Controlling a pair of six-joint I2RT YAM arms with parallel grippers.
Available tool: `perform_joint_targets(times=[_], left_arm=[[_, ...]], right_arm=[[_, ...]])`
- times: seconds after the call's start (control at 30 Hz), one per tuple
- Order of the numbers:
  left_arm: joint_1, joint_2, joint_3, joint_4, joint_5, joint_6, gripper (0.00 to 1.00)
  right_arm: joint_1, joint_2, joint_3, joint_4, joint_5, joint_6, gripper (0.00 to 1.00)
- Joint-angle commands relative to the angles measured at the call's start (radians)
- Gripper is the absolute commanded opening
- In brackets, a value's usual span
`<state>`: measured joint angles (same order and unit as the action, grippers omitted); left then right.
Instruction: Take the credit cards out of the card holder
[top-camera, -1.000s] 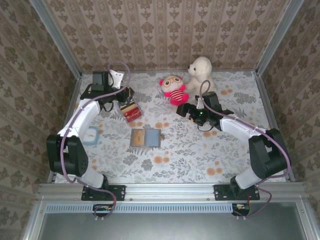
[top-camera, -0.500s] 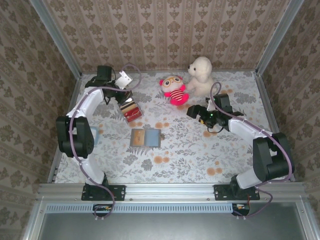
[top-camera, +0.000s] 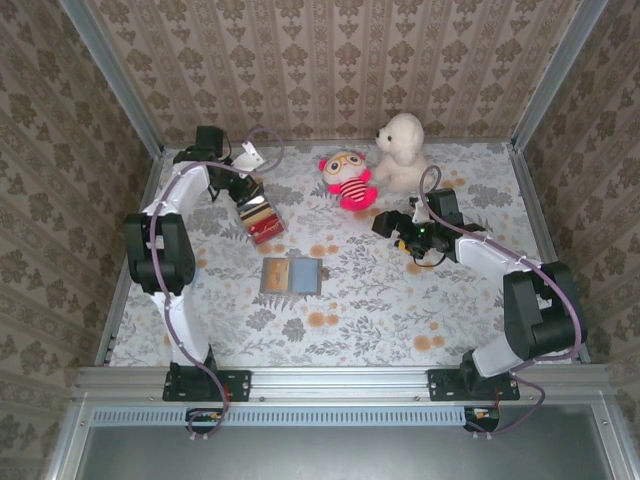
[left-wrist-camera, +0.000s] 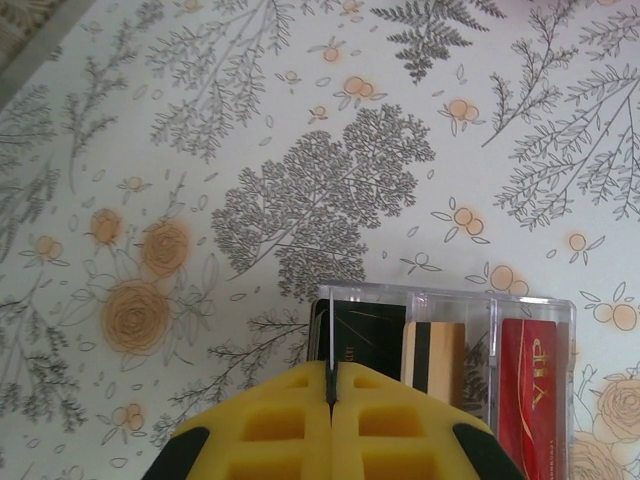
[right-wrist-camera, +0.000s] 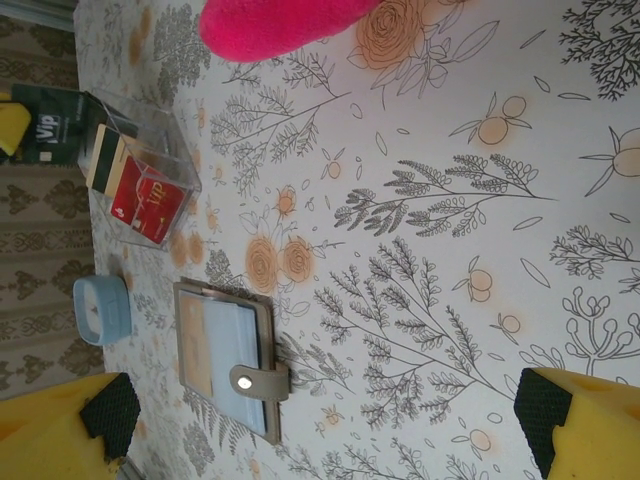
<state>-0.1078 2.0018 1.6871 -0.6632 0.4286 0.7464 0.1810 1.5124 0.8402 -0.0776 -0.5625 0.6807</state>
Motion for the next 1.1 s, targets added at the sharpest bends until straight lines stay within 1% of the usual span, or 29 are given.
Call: perform_joint_targets(times=[0.0,0.07,0.27,0.33,0.43,0.57,0.6,0.63,0.67,0.83,0.93,1.07], left_arm=[[0.016,0.010,0.018,-0.044,0.057,0.045,0.00],[0.020,0.012,0.013,-0.034,0.069,0.039,0.00],[0.025,0.029,0.005,-0.025,0.049,0.053,0.00],[0.028,0.035,0.005,-0.025,0.058,0.050,0.00],[0.033,0.045,0.006,-0.024,0.069,0.042,0.03],[0.033,0.046,0.007,-0.014,0.055,0.018,0.13],[0.031,0.045,0.008,-0.011,0.048,0.006,0.16],[0.031,0.042,0.010,0.000,0.030,-0.020,0.21],[0.030,0.041,0.018,-0.001,0.013,-0.043,0.24],[0.020,0.020,0.031,-0.012,-0.026,-0.112,0.32],[0.012,-0.006,0.027,0.014,-0.084,-0.205,0.36],[0.002,-0.071,-0.006,0.087,-0.145,-0.402,0.47]], right_arm=[[-0.004,0.014,-0.007,0.021,-0.033,0.020,1.00],[-0.004,0.015,-0.006,0.018,-0.036,0.022,1.00],[-0.003,0.013,-0.003,0.013,-0.040,0.023,1.00],[-0.003,0.014,-0.004,0.014,-0.041,0.024,1.00],[-0.004,0.020,-0.006,0.023,-0.049,0.029,1.00],[-0.002,0.028,-0.006,0.033,-0.062,0.039,1.00],[-0.004,0.029,-0.006,0.036,-0.063,0.040,1.00],[-0.004,0.029,-0.007,0.037,-0.063,0.041,1.00],[-0.002,0.029,-0.007,0.037,-0.064,0.042,1.00],[-0.002,0.033,-0.003,0.041,-0.066,0.046,1.00],[0.004,0.028,0.000,0.036,-0.057,0.046,1.00],[0.038,0.013,0.021,-0.011,-0.016,0.035,1.00]])
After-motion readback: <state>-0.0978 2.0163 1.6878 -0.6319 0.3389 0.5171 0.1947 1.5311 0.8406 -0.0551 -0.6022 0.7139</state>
